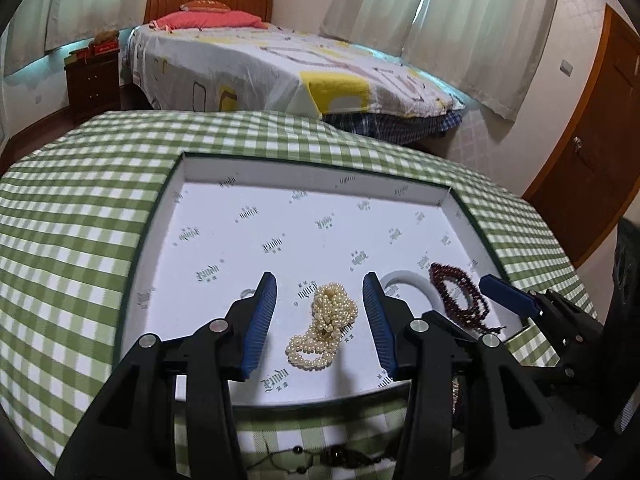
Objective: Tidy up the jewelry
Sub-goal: 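Lower the pearl necklace and jade bangle into the box and open both grippers, then grasp the silver brooch with the left gripper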
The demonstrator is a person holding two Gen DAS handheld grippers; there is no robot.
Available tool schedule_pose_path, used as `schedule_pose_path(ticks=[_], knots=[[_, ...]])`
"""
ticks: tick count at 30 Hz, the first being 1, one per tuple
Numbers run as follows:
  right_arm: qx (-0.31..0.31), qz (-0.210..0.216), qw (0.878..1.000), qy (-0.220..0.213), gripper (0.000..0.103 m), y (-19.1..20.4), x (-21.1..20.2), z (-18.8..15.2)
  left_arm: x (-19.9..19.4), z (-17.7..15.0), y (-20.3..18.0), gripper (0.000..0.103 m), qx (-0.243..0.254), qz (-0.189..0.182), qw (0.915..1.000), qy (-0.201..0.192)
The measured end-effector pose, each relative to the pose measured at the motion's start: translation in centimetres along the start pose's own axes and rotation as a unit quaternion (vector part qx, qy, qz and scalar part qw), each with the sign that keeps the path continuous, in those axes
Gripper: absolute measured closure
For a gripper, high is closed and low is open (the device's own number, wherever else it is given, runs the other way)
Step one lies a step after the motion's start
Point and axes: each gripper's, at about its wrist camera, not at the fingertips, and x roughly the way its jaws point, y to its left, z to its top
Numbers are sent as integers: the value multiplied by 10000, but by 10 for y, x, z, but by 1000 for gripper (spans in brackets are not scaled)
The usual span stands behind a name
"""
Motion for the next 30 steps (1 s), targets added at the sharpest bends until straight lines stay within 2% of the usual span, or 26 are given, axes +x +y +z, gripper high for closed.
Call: schedule_pose_path(ticks=[2,4,9,16,22,30], knots=[[24,-17,10000,-69,30,-1,-9,-1,-11,2,1,58,-12,12,9999,-106],[59,-30,9999,-149,30,-3,-19,0,-27,3,3,52,-27,46,9996,-267],[219,-88,9988,-422,30,-13,-51,-2,-60,2,8,49,37,212,9978,-626],[443,-233,9965,-667,28,-25,-83,-18,-100,-15,24,42,-41,539,9938,-967],[614,-308,9959,-581,28,-31,-85,-45,-111,-43,37,42,-97,804,9923,-936],[730,-364,9962,-320,28,-33,-77,-87,-98,-84,59,43,-168,1156,9922,-442]])
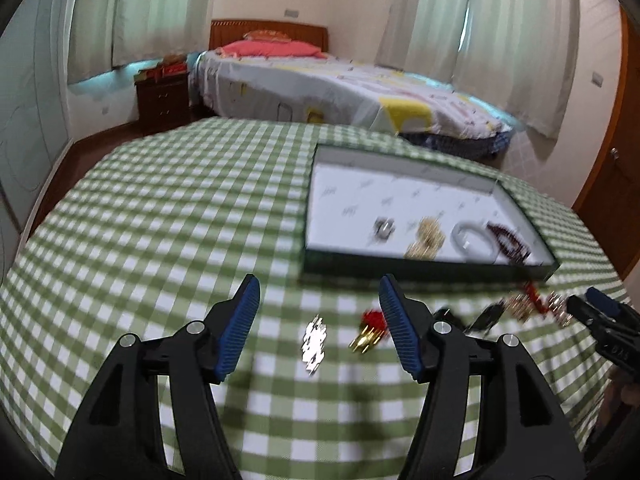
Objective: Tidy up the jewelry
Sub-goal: 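Grasp the silver brooch with the left gripper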
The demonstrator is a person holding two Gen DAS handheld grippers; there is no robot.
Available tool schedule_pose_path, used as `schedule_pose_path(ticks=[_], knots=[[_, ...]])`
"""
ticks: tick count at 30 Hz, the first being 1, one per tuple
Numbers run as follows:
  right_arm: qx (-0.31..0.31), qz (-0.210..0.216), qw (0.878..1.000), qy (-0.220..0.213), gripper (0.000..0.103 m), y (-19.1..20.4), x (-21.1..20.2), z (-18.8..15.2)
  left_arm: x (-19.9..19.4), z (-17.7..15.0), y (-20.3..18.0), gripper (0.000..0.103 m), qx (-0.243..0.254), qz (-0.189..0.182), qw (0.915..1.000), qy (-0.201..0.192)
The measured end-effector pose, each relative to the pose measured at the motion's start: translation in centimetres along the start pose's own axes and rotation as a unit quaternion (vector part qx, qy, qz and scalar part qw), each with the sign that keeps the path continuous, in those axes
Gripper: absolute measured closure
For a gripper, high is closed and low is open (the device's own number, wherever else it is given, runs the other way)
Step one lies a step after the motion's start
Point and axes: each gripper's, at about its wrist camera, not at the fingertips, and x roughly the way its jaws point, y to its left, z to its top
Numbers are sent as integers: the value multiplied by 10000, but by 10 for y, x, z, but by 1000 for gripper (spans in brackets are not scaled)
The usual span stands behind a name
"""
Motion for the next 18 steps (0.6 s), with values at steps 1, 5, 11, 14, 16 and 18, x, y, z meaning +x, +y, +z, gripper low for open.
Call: schedule_pose_path(ticks=[1,5,11,14,16,18], knots=[[12,-15,10000,14,28,0,0,-3,2,-4,1,43,-3,27,10000,42],[67,-79,9999,70,28,-7,2,-11,13,-12,3,44,12,62,9997,229],[63,-74,9999,56,28,-7,4,-12,32,-20,1,54,99,101,9986,515],[74,-59,9999,80,28,-7,6,-13,36,-24,3,63,89,85,9979,630],[83,-54,9999,95,28,-7,8,-13,34,-24,0,67,163,93,9978,629],[91,-45,9999,119,28,-7,9,-14,33,-26,-3,70,253,97,9977,618]])
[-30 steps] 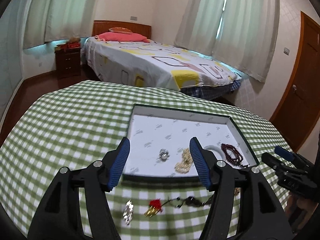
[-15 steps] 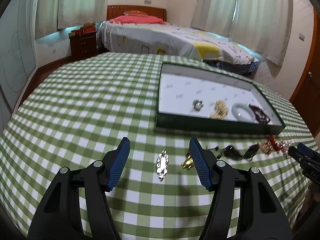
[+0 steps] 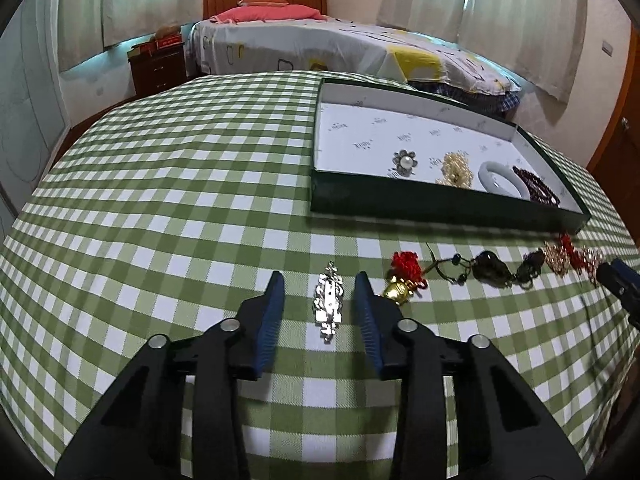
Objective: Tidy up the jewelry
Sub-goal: 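Grasp the silver brooch with the left gripper, then carry the silver brooch toward the box while the right gripper grasps the red tassel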
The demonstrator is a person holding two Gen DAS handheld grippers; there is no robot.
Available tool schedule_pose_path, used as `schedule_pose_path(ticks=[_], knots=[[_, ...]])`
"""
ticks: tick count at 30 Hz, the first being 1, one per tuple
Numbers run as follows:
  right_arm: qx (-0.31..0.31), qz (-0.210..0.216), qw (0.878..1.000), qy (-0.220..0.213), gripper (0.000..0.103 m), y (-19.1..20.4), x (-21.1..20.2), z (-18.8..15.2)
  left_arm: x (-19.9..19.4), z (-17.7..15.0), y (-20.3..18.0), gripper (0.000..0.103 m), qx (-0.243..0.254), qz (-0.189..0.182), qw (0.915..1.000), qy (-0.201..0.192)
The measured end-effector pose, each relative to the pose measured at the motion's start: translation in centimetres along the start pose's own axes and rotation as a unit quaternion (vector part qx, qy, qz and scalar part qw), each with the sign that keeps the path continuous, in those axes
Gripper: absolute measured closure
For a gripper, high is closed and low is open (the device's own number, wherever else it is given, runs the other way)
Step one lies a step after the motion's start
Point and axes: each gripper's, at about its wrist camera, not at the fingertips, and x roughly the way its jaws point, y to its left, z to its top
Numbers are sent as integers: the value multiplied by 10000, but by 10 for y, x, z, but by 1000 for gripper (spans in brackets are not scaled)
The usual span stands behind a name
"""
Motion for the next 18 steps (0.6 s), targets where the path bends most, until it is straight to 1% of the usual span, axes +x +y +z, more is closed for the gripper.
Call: schedule_pose_path(ticks=[3,4,6,12,18], knots=[[12,15,10000,20,28,0,1,0,-2,-5,-6,78,247,66,9997,-59],[15,19,10000,24,28,0,2,-1,-2,-5,-8,84,288,38,9996,-68],[22,21,10000,34,28,0,2,-1,-3,-5,-10,87,323,-13,9995,-71],[47,37,10000,25,28,-1,2,-1,-5,-5,-9,87,286,-8,9995,-97],[72,55,10000,7,28,-3,3,2,-19,3,-7,87,215,-1,9992,-328]])
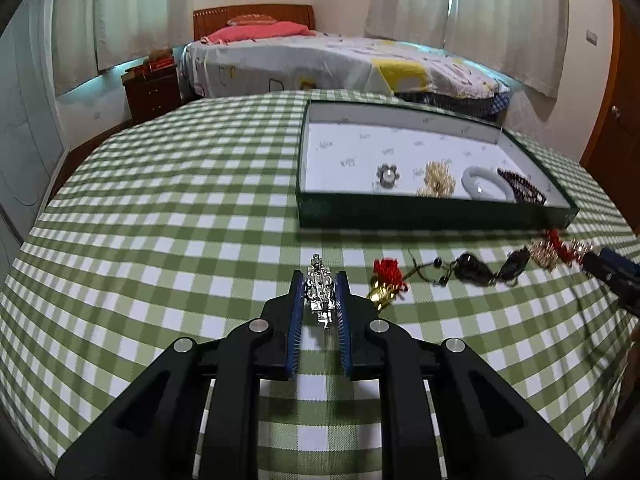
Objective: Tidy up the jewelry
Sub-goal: 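Carry the silver brooch toward the box while the right gripper grasps the red tassel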
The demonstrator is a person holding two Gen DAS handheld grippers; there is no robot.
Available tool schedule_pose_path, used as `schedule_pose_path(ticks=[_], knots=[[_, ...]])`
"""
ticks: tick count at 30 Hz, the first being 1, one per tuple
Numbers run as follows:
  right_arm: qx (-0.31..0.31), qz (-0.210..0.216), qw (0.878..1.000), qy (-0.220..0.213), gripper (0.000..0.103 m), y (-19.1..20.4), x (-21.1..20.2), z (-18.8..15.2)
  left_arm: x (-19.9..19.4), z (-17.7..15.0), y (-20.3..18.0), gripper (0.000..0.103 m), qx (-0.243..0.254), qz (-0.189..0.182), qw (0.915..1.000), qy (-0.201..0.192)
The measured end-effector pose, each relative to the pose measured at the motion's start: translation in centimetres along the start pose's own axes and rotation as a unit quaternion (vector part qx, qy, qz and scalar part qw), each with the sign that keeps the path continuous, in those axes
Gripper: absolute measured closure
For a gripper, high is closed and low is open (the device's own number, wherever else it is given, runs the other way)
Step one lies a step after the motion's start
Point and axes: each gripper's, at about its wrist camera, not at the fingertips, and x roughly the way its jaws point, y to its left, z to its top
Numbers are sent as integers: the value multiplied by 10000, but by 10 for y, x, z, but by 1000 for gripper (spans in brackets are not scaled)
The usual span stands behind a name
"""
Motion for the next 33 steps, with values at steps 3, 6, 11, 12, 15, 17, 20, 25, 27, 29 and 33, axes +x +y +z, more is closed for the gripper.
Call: schedule_pose_path(ticks=[3,6,11,12,15,17,20,25,27,29,33], knots=[[-22,41,10000,13,29,2,2,3,-5,5,2,87,-47,0,9999,-103],[-113,113,9999,58,44,8,6,7,-5,5,4,87,-92,1,9999,-114],[-199,236,9994,134,62,15,17,15,0,5,10,87,-193,16,9998,-53],[-208,242,9994,155,64,15,20,16,0,5,10,87,-208,15,9998,-49],[-242,256,9990,286,74,15,29,18,0,5,12,87,-225,15,9997,-59],[-248,267,9986,377,78,15,33,16,0,5,12,87,-227,10,9997,-55],[-293,246,9982,454,85,15,36,13,1,5,12,87,-242,5,9997,-38],[-360,245,9982,423,93,16,33,10,0,5,11,87,-247,0,9997,-55],[-363,265,9983,379,93,17,29,9,-2,6,11,87,-244,0,9997,-91],[-374,271,9985,281,93,18,22,10,-5,7,10,87,-249,-15,9996,-140],[-371,298,9988,107,94,19,8,15,-13,13,8,87,-248,-39,9993,-263]])
